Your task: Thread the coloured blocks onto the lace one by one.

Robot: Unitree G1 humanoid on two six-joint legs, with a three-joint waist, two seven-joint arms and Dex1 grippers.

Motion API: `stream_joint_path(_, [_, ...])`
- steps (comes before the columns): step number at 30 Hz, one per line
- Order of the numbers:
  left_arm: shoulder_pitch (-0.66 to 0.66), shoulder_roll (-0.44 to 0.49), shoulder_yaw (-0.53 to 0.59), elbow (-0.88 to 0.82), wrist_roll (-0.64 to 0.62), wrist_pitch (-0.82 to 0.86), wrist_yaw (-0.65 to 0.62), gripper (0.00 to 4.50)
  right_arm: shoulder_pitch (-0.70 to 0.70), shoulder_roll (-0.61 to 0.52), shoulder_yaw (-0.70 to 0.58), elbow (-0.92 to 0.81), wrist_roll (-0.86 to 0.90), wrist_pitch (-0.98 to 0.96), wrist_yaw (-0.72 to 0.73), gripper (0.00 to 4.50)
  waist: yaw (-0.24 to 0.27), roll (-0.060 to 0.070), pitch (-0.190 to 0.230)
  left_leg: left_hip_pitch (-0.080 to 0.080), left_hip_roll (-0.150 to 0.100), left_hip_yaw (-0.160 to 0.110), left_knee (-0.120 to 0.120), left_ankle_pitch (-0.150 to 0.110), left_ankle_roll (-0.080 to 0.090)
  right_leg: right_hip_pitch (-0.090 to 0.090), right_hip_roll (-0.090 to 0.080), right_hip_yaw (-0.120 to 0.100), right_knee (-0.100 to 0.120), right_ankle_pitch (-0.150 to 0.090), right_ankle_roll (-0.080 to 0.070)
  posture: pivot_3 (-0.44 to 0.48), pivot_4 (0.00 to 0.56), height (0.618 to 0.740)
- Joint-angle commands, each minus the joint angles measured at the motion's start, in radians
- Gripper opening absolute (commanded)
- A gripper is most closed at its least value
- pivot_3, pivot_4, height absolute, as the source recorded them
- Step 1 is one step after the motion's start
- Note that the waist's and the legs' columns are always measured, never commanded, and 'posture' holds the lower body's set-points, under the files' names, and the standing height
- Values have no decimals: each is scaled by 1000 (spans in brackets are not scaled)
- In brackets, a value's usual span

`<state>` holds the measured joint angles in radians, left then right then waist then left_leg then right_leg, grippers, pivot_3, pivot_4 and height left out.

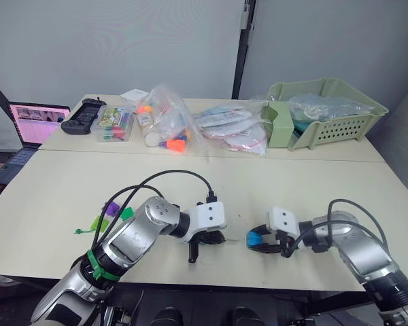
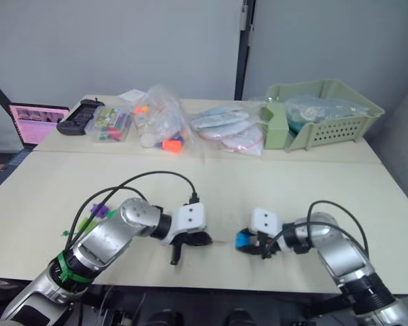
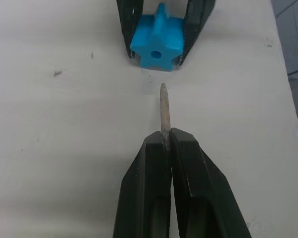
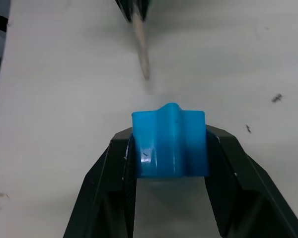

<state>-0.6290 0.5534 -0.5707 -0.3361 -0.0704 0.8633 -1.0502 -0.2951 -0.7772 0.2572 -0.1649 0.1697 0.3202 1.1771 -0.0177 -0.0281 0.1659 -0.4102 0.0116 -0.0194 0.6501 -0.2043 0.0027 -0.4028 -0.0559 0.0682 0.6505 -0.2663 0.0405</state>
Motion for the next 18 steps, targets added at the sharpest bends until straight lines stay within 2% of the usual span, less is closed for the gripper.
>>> stream_joint_path(1, [-51,7,-41,-49,25,85,26,0,-1,-10,25,-56,-28,46,-12,1361,2,0,0,0,0,0,0,0,0,0,0,0,0,0,0,0,150,740])
stream_joint_path(18, [-107,-36,-81,-45,-14,139,76,0,-34,8,77,-89,-62,106,-20,1361,-3,0,0,1,1,0,0,0,0,1,1,0,0,0,-1,0,150,740])
